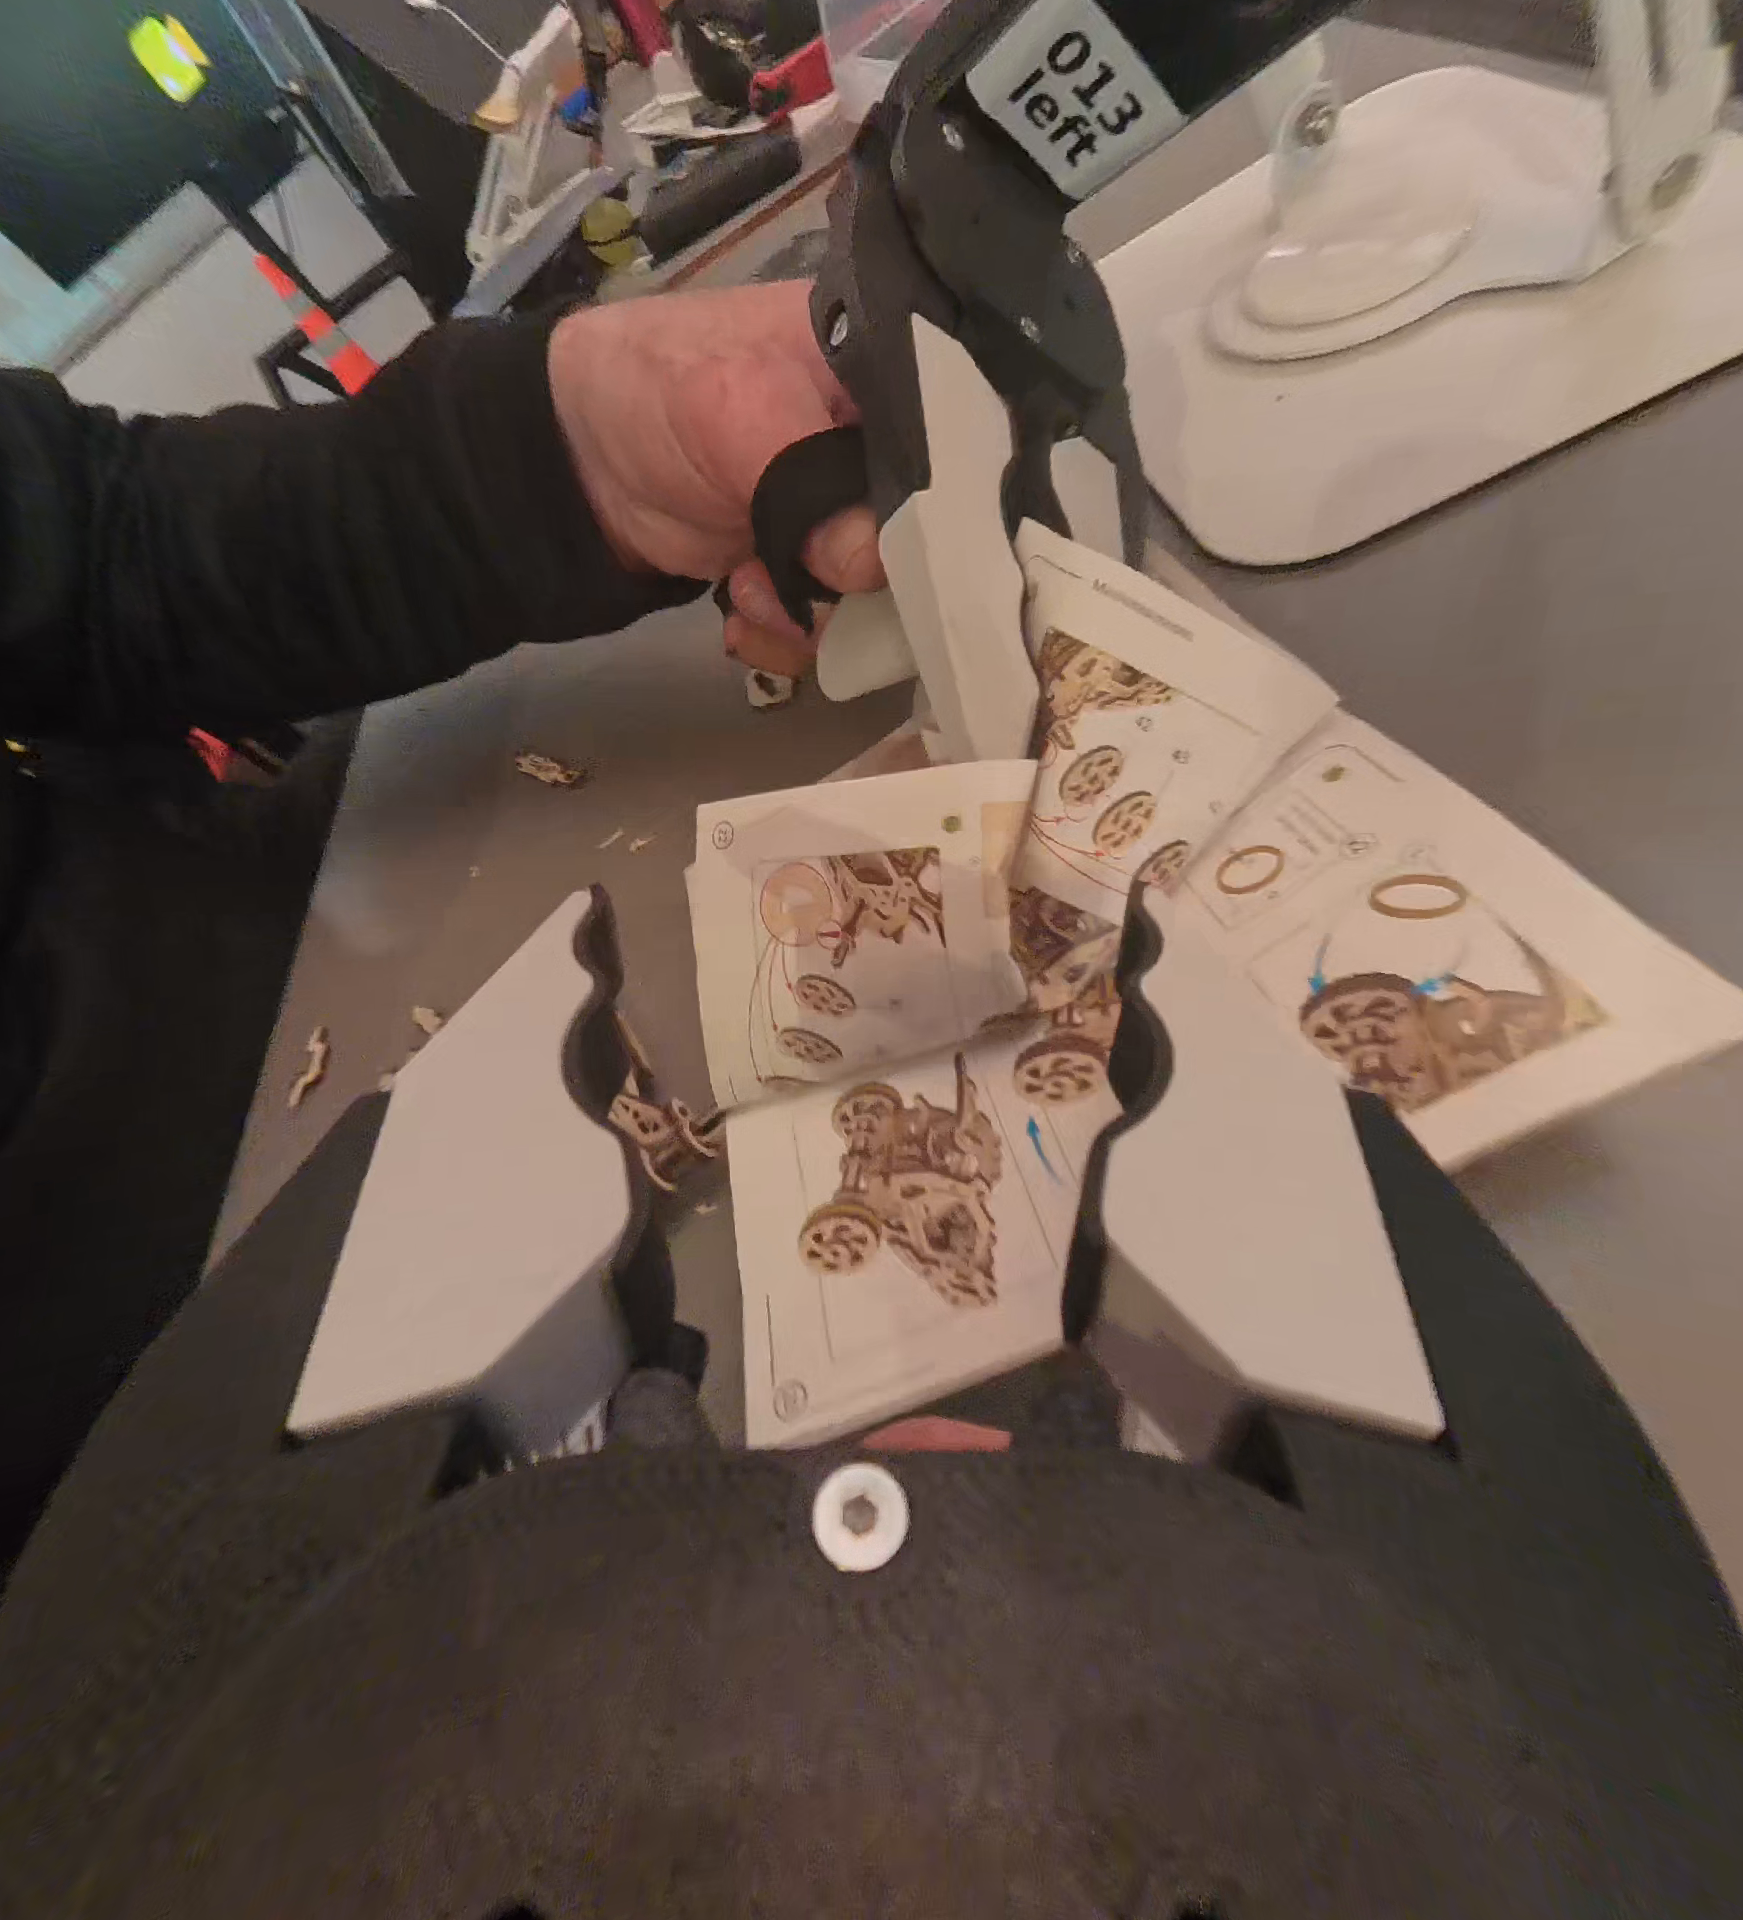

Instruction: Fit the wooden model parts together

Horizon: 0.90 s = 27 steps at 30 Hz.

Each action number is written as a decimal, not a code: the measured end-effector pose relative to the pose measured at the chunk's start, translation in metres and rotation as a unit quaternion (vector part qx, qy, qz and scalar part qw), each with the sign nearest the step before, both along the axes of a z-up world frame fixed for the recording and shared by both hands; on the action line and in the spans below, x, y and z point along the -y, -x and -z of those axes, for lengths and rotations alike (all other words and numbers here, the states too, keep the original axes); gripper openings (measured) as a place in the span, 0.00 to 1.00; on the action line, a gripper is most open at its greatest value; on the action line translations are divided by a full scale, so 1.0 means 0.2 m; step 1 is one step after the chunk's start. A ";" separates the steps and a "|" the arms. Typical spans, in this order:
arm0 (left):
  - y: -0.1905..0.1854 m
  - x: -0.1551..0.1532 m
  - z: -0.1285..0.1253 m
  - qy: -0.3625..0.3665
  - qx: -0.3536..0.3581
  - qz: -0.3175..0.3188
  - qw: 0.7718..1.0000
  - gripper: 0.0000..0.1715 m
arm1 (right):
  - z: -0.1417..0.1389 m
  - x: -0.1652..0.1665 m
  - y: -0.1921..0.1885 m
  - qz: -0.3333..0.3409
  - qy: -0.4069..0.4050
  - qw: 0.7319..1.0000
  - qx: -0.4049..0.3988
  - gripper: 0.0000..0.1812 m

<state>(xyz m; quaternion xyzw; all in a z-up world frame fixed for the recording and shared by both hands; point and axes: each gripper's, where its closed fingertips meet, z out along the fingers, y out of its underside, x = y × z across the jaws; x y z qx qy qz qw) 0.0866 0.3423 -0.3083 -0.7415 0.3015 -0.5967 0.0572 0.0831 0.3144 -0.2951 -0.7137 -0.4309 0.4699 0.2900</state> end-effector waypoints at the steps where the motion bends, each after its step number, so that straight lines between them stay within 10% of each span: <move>1: 0.01 -0.01 0.02 0.002 -0.006 -0.002 1.000 0.03 | 0.01 -0.01 0.00 -0.001 -0.003 1.000 0.008 0.50; 11: 0.25 -0.14 0.16 -0.043 -0.117 -0.016 0.992 0.02 | 0.28 -0.15 -0.10 0.032 -0.129 0.965 0.227 0.07; 27: 0.46 -0.04 0.02 -0.135 -0.149 -0.071 0.977 0.14 | 0.29 -0.19 0.13 -0.029 -0.168 0.950 0.262 0.00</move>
